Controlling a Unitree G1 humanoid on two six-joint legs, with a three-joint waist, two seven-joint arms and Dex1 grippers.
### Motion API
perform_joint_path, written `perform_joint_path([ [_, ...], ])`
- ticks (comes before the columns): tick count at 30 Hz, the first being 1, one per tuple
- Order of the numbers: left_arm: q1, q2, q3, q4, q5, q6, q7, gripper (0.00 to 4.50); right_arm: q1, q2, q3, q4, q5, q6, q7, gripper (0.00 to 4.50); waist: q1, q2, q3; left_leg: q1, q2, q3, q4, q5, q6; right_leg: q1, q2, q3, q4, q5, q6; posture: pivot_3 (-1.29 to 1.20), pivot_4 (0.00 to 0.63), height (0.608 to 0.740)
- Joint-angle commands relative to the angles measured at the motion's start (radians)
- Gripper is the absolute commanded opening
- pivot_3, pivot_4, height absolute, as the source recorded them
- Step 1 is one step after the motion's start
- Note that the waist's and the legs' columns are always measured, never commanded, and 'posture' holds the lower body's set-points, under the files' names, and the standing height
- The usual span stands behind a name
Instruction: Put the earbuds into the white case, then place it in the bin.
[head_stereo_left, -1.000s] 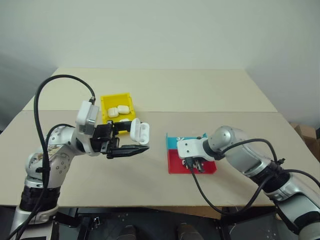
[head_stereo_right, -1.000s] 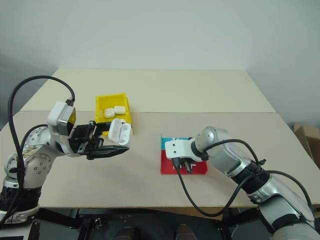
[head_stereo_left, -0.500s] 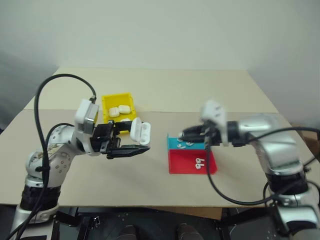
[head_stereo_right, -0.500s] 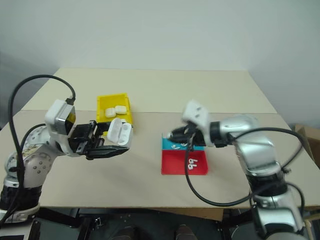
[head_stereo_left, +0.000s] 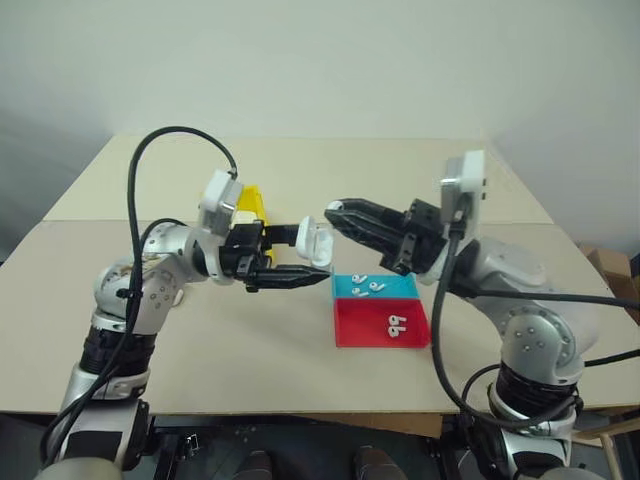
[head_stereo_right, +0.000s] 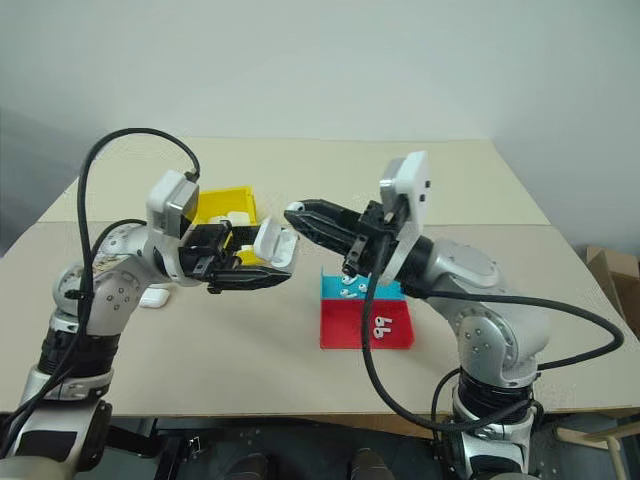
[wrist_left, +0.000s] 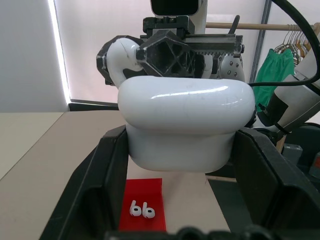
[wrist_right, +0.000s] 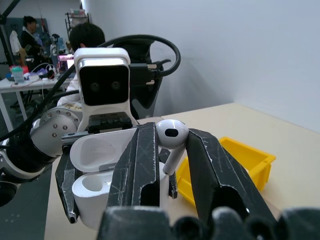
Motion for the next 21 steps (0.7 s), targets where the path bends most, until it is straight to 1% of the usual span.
perform_joint_path([
  [1,-0.025,0.000,0.008,-0.007,0.002,0.000,-0.011,2.78,-0.001,-0.015,0.019,-0.022,0.026,-0.044,-0.024,0.65,0.002,0.000,0.000,0.000,0.000,0.000,0.000,0.000,0.000,0.000,0.000,0.000,0.000,0.000,0.000,0.00,0.150,0.740],
  [10,-0.014,0.006,0.020,-0.017,0.011,-0.001,-0.006,2.78,0.011,-0.056,0.062,-0.016,0.052,-0.071,-0.024,0.65,0.002,0.000,0.000,0.000,0.000,0.000,0.000,0.000,0.000,0.000,0.000,0.000,0.000,0.000,0.000,0.00,0.150,0.740],
  [17,-0.012,0.002,0.029,-0.022,0.018,-0.012,-0.004,2.78,0.027,-0.116,0.121,0.000,-0.010,-0.126,-0.011,0.65,0.002,0.000,0.000,0.000,0.000,0.000,0.000,0.000,0.000,0.000,0.000,0.000,0.000,0.000,0.000,0.00,0.150,0.740],
  [19,-0.011,0.001,0.031,-0.022,0.021,-0.015,-0.003,2.78,0.031,-0.143,0.128,0.005,-0.008,-0.143,0.014,1.37,0.003,0.000,0.000,0.000,0.000,0.000,0.000,0.000,0.000,0.000,0.000,0.000,0.000,0.000,0.000,0.00,0.150,0.740],
  [21,-0.012,0.000,0.032,-0.020,0.025,-0.019,0.000,2.78,0.034,-0.161,0.130,0.008,0.001,-0.158,0.033,1.97,0.003,0.000,0.000,0.000,0.000,0.000,0.000,0.000,0.000,0.000,0.000,0.000,-0.001,0.000,0.000,0.00,0.150,0.740],
])
